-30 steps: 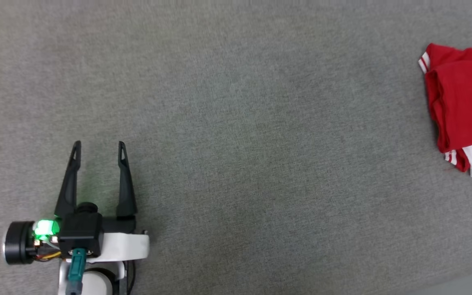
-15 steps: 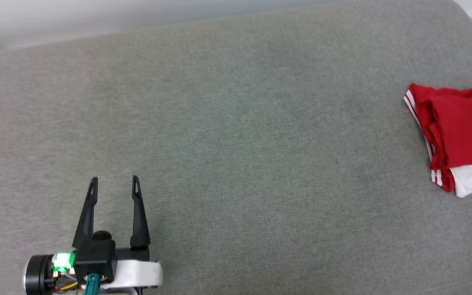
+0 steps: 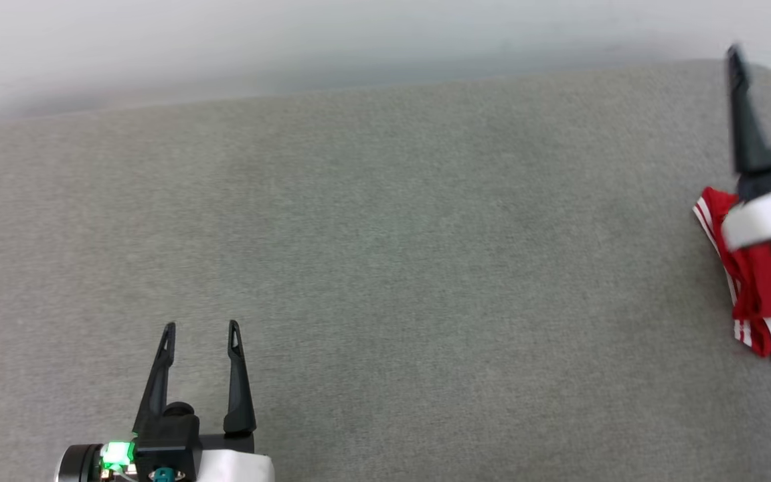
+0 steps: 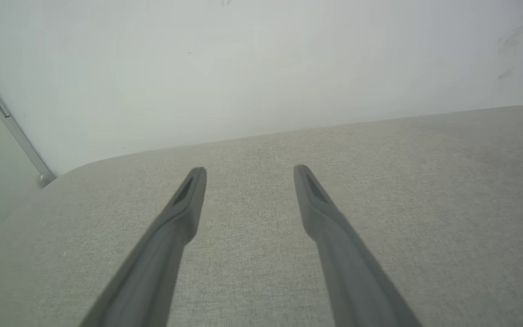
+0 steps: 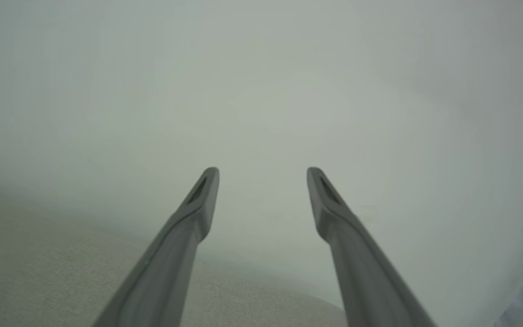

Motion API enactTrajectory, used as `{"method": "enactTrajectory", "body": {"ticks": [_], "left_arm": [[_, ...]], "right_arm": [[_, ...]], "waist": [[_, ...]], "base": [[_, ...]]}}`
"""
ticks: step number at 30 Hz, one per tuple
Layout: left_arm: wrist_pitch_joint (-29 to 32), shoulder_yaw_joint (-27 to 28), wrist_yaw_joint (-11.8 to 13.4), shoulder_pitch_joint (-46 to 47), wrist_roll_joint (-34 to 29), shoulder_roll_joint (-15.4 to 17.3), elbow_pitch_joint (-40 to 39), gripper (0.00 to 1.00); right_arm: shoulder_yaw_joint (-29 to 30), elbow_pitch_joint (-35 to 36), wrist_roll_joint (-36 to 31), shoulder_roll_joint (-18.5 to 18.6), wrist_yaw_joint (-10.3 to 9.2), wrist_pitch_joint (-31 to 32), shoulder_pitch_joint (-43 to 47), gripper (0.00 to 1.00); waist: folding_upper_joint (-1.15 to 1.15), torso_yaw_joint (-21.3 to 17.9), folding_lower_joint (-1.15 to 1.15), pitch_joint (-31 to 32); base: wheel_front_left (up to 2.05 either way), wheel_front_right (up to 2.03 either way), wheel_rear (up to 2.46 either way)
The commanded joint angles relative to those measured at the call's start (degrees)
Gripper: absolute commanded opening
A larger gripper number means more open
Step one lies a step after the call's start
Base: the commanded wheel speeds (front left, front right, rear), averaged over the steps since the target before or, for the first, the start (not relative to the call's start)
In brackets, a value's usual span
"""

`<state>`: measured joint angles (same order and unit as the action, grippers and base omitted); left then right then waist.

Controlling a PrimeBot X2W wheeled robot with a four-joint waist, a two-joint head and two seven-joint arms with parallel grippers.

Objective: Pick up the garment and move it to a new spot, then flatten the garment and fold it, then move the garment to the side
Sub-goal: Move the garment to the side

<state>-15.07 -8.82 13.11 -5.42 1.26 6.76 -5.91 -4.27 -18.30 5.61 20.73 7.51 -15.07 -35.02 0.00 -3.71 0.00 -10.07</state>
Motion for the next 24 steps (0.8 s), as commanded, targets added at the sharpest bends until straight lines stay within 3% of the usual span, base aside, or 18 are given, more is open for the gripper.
{"method": "enactTrajectory", "body": {"ticks": [1, 15, 24], "left_arm": [[-0.1, 0.0, -0.2, -0.3, 0.1, -0.1, 0.1, 1.0], [-0.1, 0.7, -1.4, -3.9, 0.3, -1.0, 1.7, 1.0], [-0.1, 2.1, -1.9, -7.1, 0.9, -1.3, 2.2, 1.0]], "right_arm": [[0.3, 1.3, 0.5, -1.3, -0.05, -0.1, 2.4, 1.0], [2.3, 9.1, 0.5, -12.1, -0.04, -0.1, 24.6, 1.0], [4.1, 12.6, 0.3, -16.1, -0.04, -0.1, 35.3, 1.0]], "waist": [[0.0, 1.0, 0.0, 1.0], [0.0, 3.7, 0.0, 6.0], [0.0, 3.6, 0.0, 9.4]], "base": [[0.0, 0.0, 0.0], [0.0, 0.0, 0.0], [0.0, 0.0, 0.0]]}}
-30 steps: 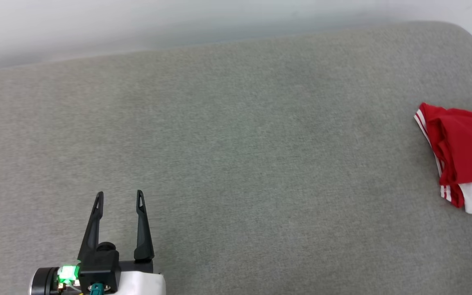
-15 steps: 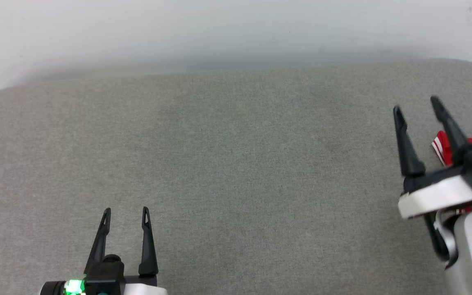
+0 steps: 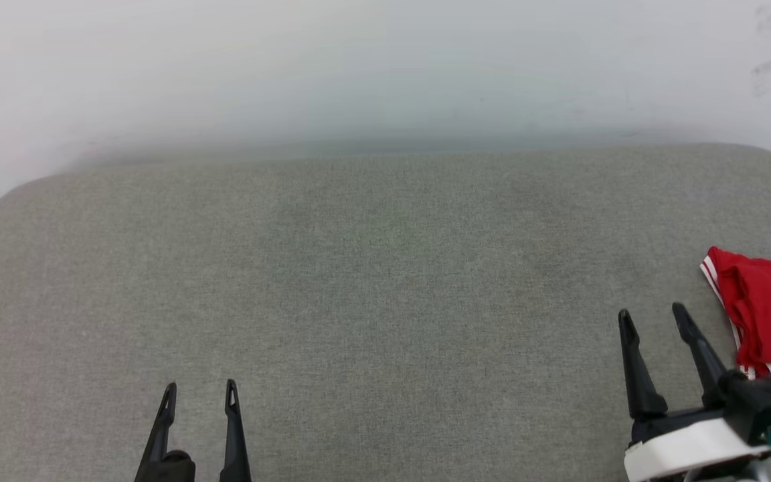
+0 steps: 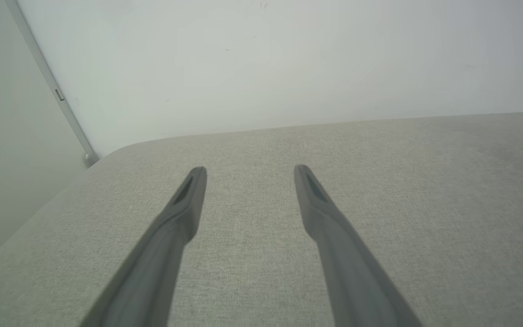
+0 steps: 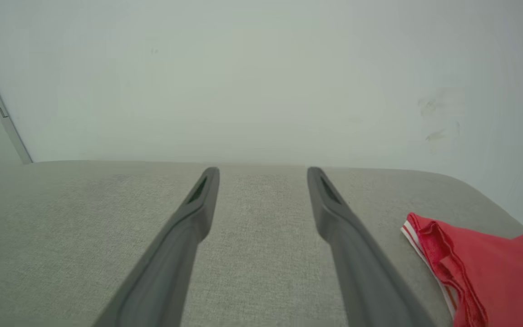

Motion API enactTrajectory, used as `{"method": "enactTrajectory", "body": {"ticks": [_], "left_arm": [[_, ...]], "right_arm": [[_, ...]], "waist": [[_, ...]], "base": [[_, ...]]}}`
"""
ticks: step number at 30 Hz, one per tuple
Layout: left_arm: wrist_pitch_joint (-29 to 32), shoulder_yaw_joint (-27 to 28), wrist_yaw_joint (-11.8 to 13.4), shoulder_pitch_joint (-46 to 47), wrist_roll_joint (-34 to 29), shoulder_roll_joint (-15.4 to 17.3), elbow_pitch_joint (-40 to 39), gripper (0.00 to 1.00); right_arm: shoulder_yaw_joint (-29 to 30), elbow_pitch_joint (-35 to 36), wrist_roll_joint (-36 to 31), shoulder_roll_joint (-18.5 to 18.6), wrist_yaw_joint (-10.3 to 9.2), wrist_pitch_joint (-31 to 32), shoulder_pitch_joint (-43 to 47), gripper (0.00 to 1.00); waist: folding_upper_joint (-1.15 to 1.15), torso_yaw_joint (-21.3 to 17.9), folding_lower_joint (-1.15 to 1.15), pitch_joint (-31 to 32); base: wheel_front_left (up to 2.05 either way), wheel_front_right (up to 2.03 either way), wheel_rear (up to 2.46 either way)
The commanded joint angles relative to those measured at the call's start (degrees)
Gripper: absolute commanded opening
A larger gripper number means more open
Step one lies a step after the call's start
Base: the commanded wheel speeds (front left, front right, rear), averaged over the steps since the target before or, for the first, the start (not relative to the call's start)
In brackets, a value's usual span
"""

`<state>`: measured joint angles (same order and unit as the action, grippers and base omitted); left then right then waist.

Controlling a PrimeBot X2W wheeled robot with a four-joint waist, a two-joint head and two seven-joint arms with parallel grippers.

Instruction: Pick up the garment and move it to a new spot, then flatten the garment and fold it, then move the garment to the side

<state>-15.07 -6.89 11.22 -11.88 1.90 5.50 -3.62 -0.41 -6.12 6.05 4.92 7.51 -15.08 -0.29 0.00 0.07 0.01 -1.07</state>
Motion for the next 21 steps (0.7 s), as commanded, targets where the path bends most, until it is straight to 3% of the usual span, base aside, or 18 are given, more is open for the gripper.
{"method": "enactTrajectory", "body": {"ticks": [1, 11, 20, 21], "left_arm": [[-0.1, 0.3, -0.2, -1.0, 0.2, 0.0, -0.2, 1.0], [-0.1, 1.1, -1.6, -2.5, 0.3, -0.6, -0.2, 1.0], [-0.1, 2.0, -3.0, -2.7, 0.2, -1.4, 0.0, 1.0], [0.0, 1.8, -2.7, -2.1, 0.4, -1.1, 0.2, 0.0]], "right_arm": [[0.3, 0.7, -0.1, -0.6, -0.04, -0.1, 1.6, 1.0], [2.0, 5.5, 0.4, -2.0, -0.04, -0.1, 8.6, 1.0], [2.1, 7.3, 2.1, -2.2, -0.04, -0.1, 9.8, 1.0], [2.1, 7.0, 2.0, -1.9, 0.0, 0.0, 9.7, 0.0]], "waist": [[0.0, -0.2, -0.01, 0.6], [0.0, 0.3, -0.01, 2.0], [0.0, 0.5, -0.01, 2.3], [0.0, 0.5, -0.01, 2.3]], "base": [[0.0, 0.0, 0.0], [0.0, 0.0, 0.0], [0.0, 0.0, 0.0], [0.0, 0.0, 0.0]]}}
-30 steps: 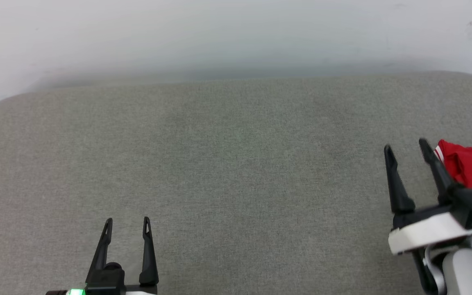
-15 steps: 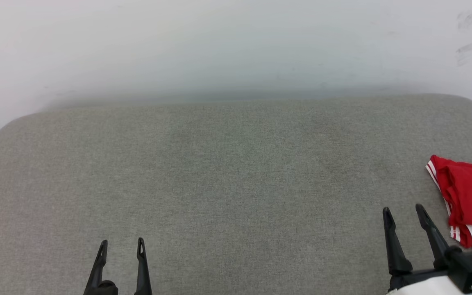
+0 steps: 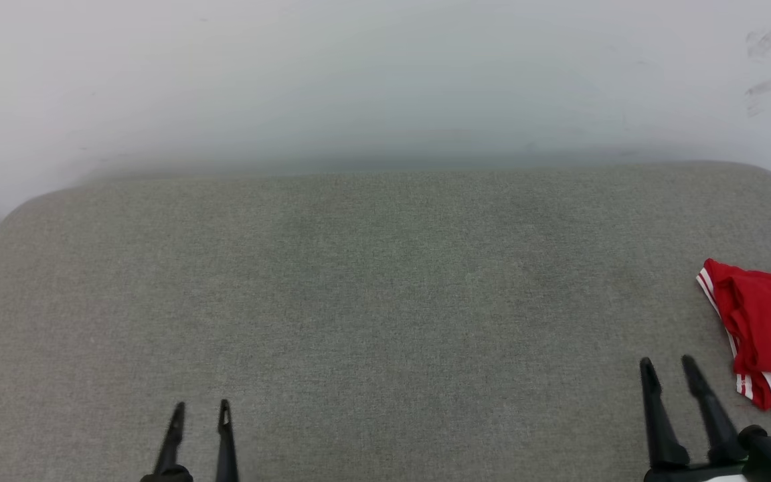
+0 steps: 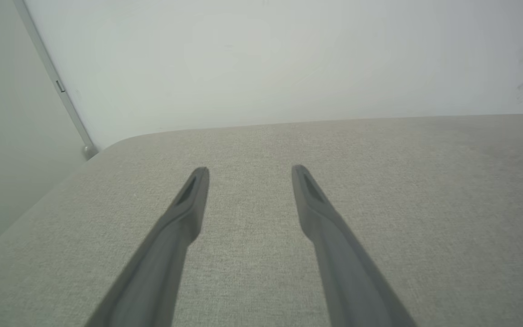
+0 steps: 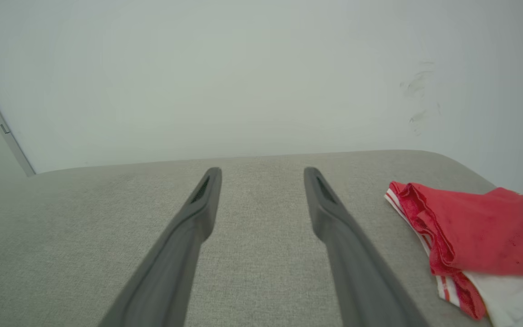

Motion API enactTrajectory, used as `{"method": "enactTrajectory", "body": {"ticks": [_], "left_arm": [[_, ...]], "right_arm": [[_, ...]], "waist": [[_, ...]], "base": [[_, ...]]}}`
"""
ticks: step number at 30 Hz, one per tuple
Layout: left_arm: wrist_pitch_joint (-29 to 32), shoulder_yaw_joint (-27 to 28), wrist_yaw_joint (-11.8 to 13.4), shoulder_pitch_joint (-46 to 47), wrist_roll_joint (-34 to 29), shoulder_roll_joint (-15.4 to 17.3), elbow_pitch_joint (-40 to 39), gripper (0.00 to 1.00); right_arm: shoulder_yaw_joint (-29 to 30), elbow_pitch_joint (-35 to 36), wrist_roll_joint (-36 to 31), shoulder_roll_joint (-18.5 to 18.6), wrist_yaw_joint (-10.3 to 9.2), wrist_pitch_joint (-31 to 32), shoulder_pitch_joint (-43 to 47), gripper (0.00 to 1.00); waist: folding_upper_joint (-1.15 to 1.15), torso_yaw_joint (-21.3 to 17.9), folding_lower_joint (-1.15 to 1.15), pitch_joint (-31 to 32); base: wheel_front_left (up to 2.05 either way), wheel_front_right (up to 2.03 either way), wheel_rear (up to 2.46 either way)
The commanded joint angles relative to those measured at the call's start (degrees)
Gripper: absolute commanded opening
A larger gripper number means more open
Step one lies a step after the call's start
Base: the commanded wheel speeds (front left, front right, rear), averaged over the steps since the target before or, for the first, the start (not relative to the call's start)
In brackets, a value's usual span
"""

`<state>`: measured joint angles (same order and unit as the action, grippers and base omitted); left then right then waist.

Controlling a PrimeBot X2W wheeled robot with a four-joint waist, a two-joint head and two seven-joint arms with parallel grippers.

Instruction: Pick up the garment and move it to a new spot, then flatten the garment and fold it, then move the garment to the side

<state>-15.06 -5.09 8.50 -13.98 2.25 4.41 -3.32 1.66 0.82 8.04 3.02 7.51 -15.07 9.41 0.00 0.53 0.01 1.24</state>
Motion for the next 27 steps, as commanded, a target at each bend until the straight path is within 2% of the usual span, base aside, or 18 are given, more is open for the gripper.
{"method": "enactTrajectory", "body": {"ticks": [1, 4, 27], "left_arm": [[0.0, -0.1, 0.0, -0.1, 0.1, 0.0, 0.4, 0.0], [0.3, -0.2, 0.0, 0.0, 0.7, 0.0, 1.7, 0.0], [5.0, 1.3, -4.7, 6.0, 28.5, 1.1, 6.4, 0.0]], "right_arm": [[-0.1, -0.4, 0.1, 0.0, 0.0, 0.0, 0.1, 0.0], [-0.3, -1.9, 0.7, 0.0, 0.0, 0.2, 0.3, 0.0], [-0.6, -5.5, 26.6, 1.4, -0.01, 5.0, -4.5, 0.0]], "waist": [[0.0, 0.0, -0.01, 0.0], [0.0, 0.0, -0.01, 0.0], [0.0, -0.1, -0.01, -0.3]], "base": [[0.0, 0.0, 0.0], [0.0, 0.0, 0.0], [0.0, 0.0, 0.0]]}}
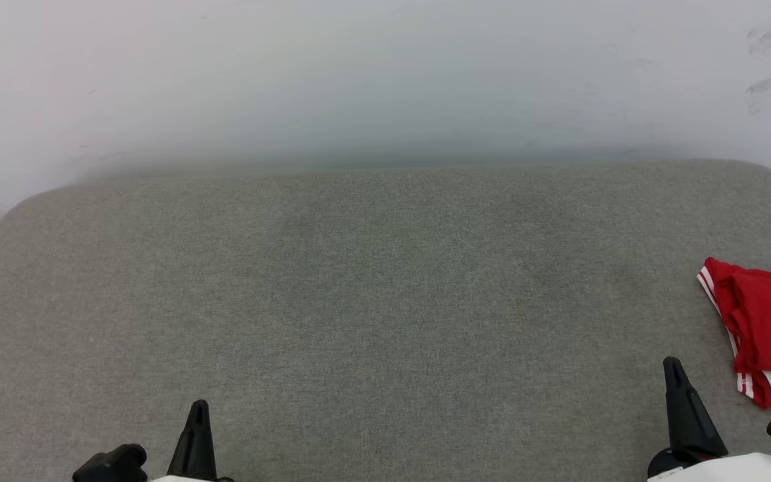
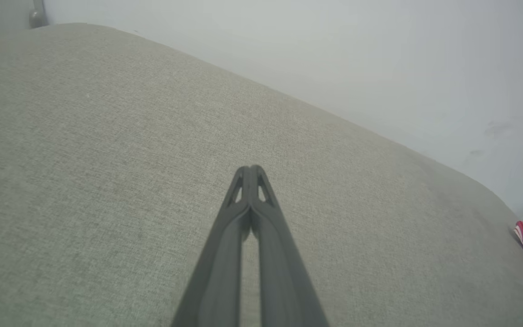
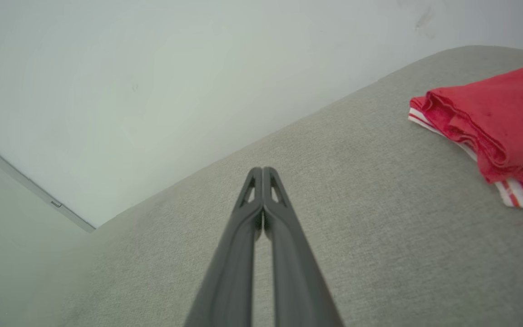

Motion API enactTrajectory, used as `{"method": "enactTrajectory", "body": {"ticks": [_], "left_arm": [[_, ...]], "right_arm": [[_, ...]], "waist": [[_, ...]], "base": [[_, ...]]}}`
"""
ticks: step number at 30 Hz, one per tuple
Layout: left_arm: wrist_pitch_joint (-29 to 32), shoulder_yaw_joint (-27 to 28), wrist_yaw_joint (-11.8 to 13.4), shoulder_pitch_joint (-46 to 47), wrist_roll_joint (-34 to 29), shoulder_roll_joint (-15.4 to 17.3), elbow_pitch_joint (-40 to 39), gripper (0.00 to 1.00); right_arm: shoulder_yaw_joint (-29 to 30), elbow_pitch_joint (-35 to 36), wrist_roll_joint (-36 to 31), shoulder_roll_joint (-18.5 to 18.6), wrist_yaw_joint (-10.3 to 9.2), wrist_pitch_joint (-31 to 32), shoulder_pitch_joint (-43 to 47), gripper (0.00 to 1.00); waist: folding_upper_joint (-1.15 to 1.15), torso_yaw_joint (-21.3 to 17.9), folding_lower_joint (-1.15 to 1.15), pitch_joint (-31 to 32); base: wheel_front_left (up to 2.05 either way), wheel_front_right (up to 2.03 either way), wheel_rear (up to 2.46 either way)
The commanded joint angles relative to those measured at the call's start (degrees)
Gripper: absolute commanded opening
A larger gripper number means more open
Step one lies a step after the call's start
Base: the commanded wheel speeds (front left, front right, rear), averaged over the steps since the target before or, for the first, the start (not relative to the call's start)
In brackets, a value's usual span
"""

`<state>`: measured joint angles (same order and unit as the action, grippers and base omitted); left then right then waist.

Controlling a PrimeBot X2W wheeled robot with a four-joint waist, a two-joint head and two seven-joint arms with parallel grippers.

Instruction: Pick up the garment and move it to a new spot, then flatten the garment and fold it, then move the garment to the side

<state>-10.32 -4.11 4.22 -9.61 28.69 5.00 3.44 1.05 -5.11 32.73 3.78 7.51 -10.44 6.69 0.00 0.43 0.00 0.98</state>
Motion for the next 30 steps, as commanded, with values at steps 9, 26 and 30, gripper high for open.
{"method": "enactTrajectory", "body": {"ticks": [9, 26, 30], "left_arm": [[1.9, 1.0, -2.0, 3.6, 10.8, 0.7, 1.2, 0.0], [4.8, 2.4, -4.5, 6.7, 25.1, 0.8, 3.4, 0.0], [5.5, 2.8, -5.0, 7.5, 28.1, 0.8, 3.8, 0.0]], "right_arm": [[0.1, -0.7, 10.2, 0.9, -0.01, 2.0, -3.3, 0.0], [0.6, -2.8, 23.4, 1.2, -0.01, 5.1, -5.7, 0.0], [0.7, -3.1, 26.2, 1.2, -0.01, 5.8, -6.4, 0.0]], "waist": [[0.0, 0.0, 0.0, -0.1], [0.0, -0.1, 0.0, -0.3], [0.0, -0.1, 0.0, -0.4]], "base": [[0.0, 0.0, 0.0], [0.0, 0.0, 0.0], [0.0, 0.0, 0.0]]}}
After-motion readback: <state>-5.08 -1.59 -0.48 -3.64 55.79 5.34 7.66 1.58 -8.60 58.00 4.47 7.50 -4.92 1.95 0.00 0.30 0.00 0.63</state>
